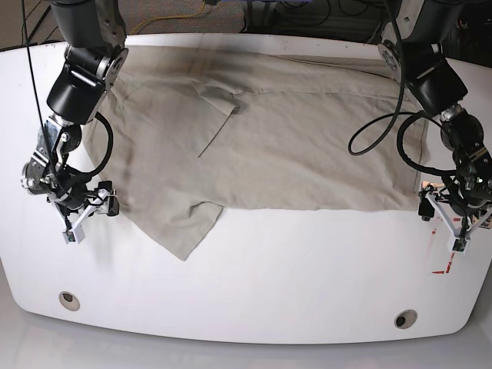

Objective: Layout the t-shirt on the table in an organized manner, then fold the t-shirt properly
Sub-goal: 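Reach both grippers to the hem corners and grasp them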

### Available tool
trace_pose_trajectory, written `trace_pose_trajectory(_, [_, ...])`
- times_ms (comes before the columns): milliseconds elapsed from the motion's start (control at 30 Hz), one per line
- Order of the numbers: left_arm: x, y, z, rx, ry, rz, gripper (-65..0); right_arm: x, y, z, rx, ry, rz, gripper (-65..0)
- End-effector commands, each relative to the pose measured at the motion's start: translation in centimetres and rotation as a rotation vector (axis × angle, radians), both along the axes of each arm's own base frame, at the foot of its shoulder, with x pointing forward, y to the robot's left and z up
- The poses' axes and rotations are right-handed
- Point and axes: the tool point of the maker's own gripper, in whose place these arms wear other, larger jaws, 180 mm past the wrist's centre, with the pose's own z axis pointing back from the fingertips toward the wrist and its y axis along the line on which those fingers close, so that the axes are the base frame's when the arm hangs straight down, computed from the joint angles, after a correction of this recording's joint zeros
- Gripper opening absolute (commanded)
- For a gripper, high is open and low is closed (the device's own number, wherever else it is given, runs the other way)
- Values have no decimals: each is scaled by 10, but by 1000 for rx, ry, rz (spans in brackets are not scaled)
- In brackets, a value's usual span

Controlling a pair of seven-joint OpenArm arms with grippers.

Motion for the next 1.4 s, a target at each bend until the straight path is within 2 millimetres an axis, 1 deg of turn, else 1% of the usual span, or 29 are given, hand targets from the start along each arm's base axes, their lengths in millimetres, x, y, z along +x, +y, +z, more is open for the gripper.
trace_pose_trajectory(0, [15,4,16,-3,-46,-1,-108,14,-9,8,21,-40,-23,-257])
trace_pose_trajectory(133, [20,3,13,-23,-50,-5,-108,18,-2,-7,81,-36,-36,-257])
trace_pose_trajectory(233, [21,4,15,-20,-69,-11,-108,20,2,-17,111,-30,-45,-257])
trace_pose_trajectory(333, [22,6,17,-15,-78,-13,-108,20,2,-19,115,-34,-48,-257])
trace_pose_trajectory(500, [21,5,9,-30,-58,-12,-108,18,8,-23,126,-21,-43,-257])
trace_pose_trajectory(600, [20,6,7,-34,-56,-10,-108,12,20,-33,143,7,-30,-257])
trace_pose_trajectory(733, [19,4,-1,-51,-35,-11,-108,10,33,-40,160,23,-17,-257])
trace_pose_trajectory(833, [19,3,-6,-61,-25,-12,-108,8,35,-42,166,33,-15,-257])
trace_pose_trajectory(933, [20,0,-12,-79,-24,-18,-108,8,47,-45,181,38,-4,-257])
trace_pose_trajectory(1067, [21,-4,-21,-103,-22,-25,-108,8,51,-46,186,39,0,-265])
trace_pose_trajectory(1133, [22,-5,-24,-113,-20,-27,-108,8,52,-47,187,39,1,-295])
trace_pose_trajectory(1200, [22,-7,-29,-127,-17,-30,-108,8,52,-47,186,40,1,-361])
trace_pose_trajectory(1233, [21,-8,-32,-135,-12,-31,-108,8,52,-47,186,40,1,-414])
trace_pose_trajectory(1333, [21,-11,-40,-154,4,-32,-108,8,52,-47,186,40,1,-539])
trace_pose_trajectory(1367, [20,-11,-42,-159,10,-32,-108,8,52,-47,186,40,1,-566])
